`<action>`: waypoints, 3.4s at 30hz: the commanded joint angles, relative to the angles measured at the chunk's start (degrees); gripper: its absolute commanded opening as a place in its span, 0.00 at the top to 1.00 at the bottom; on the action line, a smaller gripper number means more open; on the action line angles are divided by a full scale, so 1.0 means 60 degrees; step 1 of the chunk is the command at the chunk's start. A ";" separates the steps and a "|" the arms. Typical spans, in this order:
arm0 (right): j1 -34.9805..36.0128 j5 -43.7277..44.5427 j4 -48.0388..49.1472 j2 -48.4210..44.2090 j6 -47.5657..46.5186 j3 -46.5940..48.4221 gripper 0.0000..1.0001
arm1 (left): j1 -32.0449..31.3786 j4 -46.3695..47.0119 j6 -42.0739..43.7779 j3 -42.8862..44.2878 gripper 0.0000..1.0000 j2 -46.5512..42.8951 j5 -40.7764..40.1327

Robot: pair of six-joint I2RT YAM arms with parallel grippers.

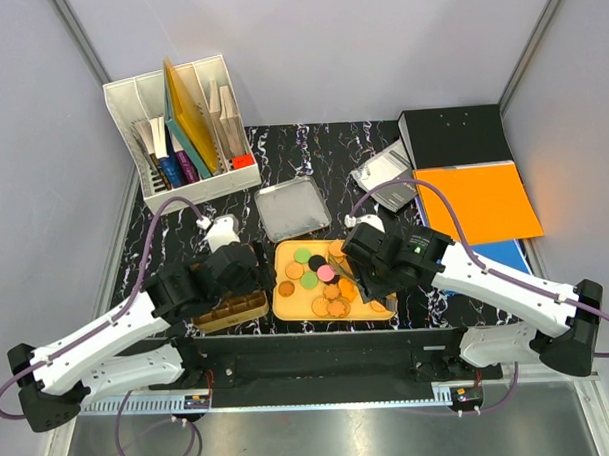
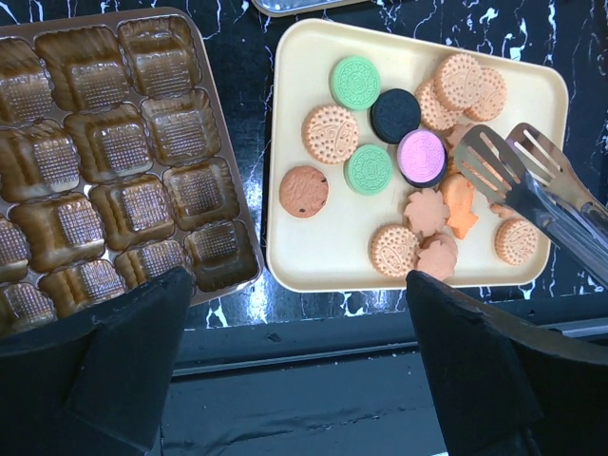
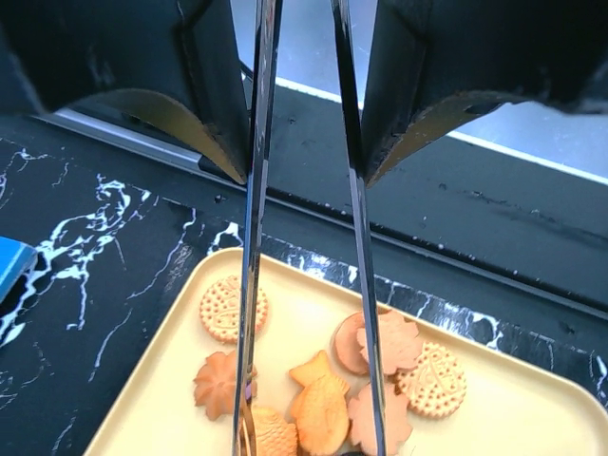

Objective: Pack the cookies

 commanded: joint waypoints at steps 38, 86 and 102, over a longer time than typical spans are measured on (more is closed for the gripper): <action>0.0062 0.0741 0.0891 0.1357 -0.0138 -0.0201 0.65 | 0.0029 0.0003 -0.0539 -0.0666 0.01 -0.0788 -0.0011; 0.0970 -0.2305 0.2312 0.5034 -0.2613 0.5585 0.74 | 0.0087 -0.5462 -0.5007 0.1311 0.02 -0.2810 -0.2735; 0.1014 -0.1252 0.2165 0.5049 -0.2584 0.5526 0.44 | 0.0087 -0.4685 -0.4450 0.1136 0.02 -0.2341 -0.2531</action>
